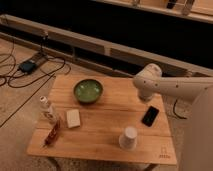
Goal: Push the eraser across the table
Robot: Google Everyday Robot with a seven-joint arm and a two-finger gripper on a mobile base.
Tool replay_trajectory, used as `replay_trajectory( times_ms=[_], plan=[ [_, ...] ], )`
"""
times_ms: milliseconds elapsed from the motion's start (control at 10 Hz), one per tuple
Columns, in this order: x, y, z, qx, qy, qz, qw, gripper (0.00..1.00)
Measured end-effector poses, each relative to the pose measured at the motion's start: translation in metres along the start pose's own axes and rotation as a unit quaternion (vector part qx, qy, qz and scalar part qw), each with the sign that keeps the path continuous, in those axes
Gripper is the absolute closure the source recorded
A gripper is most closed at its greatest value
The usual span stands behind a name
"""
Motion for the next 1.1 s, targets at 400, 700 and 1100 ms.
replay_trajectory(
  times_ms=[400, 700, 1100],
  plan=[
    [-0.038, 0.016, -0.016, 0.020, 0.022, -0.016, 0.9994, 1.00],
    [-0.060, 0.036, -0.005, 0.021, 0.042, -0.034, 0.9983, 1.00],
    [-0.059, 0.056, 0.012, -0.001, 0.043, -0.037, 0.9984, 1.00]
  ],
)
